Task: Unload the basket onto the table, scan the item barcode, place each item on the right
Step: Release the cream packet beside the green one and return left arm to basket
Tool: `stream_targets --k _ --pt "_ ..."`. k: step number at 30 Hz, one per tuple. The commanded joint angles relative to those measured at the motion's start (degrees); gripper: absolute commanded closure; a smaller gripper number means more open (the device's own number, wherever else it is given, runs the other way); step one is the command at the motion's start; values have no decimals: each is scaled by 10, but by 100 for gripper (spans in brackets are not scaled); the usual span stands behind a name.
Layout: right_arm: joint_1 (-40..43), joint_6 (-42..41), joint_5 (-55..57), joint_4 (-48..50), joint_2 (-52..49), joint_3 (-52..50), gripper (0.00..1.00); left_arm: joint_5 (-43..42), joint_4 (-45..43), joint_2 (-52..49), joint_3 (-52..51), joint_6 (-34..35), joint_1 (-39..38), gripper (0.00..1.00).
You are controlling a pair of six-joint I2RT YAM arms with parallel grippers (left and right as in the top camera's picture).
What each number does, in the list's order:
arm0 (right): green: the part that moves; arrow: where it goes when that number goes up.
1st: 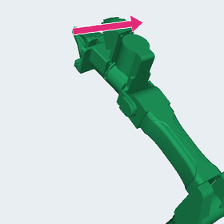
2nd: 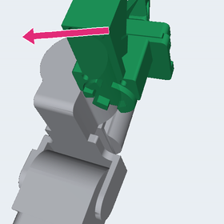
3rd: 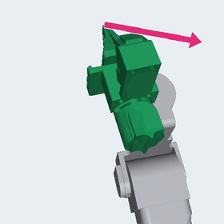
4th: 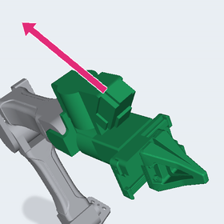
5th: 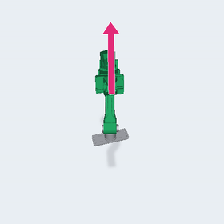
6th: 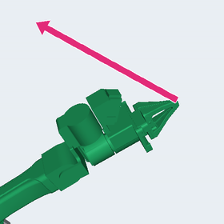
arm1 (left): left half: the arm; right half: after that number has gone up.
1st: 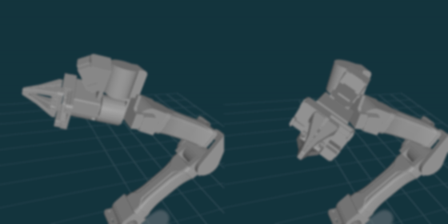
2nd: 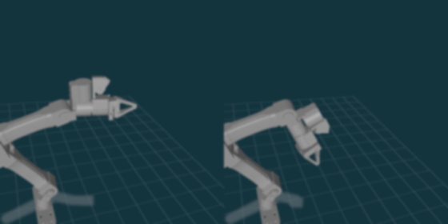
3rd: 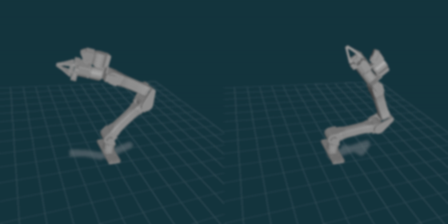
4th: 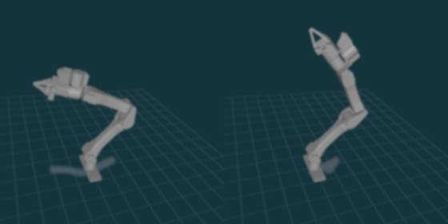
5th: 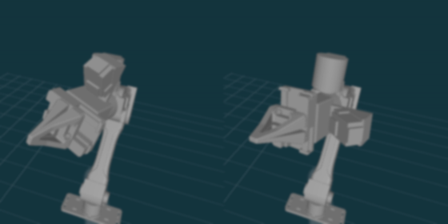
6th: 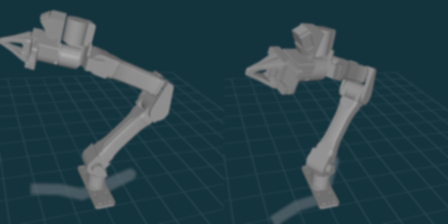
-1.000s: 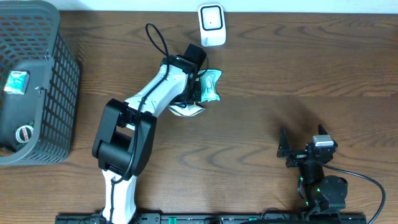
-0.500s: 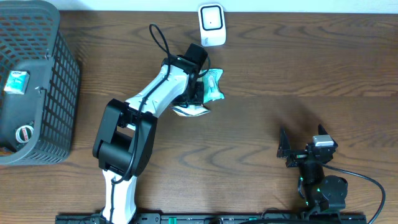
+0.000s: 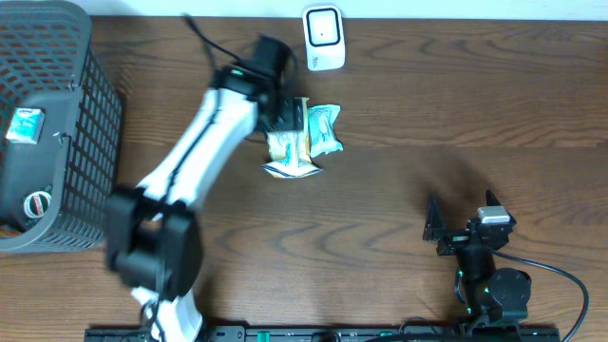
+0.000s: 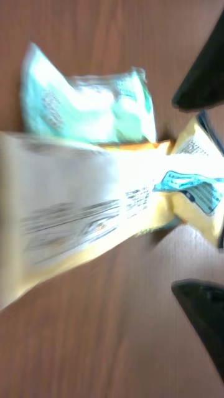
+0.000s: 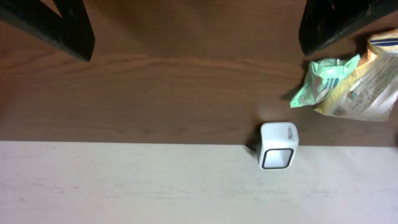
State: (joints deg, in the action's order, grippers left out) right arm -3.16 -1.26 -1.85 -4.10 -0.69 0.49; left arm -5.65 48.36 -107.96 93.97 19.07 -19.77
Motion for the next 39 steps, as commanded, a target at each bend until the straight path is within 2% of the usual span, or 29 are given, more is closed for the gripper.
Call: stream_targets --k 1,9,14,20,25,30,32,39 --pt "-2 -8 2 -2 4 -2 1 16 -17 88 27 -5 32 4" --pt "-2 -8 2 -2 4 -2 1 154 -59 228 27 -15 143 2" --pt "-2 -8 2 -2 4 -2 1 212 -71 258 27 -14 238 2" --pt "-2 -8 2 -2 4 -2 1 214 -60 250 26 5 362 2" --pt "-2 -8 2 -2 4 -2 1 214 -47 241 25 16 432 2" --pt "-2 -8 2 -2 4 -2 1 214 -47 231 14 12 468 2" --pt "-2 -8 2 -2 4 -2 1 214 -47 223 6 -8 477 2" --pt "-2 -8 2 -2 4 -2 1 228 -38 162 0 -19 509 2"
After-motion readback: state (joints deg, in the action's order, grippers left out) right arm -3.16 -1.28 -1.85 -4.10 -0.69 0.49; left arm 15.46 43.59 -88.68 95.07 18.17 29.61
